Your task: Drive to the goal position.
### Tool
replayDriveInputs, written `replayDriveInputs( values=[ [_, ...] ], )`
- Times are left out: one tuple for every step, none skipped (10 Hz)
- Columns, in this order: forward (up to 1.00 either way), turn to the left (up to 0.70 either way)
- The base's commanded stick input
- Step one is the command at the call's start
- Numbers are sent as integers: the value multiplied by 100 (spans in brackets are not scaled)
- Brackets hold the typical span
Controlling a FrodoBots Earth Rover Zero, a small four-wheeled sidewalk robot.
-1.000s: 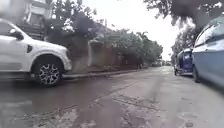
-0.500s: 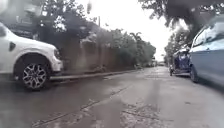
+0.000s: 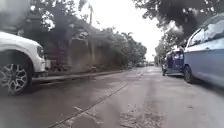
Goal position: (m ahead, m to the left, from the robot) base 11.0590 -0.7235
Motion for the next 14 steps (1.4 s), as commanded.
replayDriveInputs(
  values=[
    [70, 0],
    [70, -25],
    [70, -35],
    [70, -35],
    [70, -35],
    [70, -35],
    [70, -35],
    [70, -35],
    [70, -35],
    [70, -35],
    [70, -35],
    [70, -23],
    [70, -4],
    [70, 0]
  ],
)
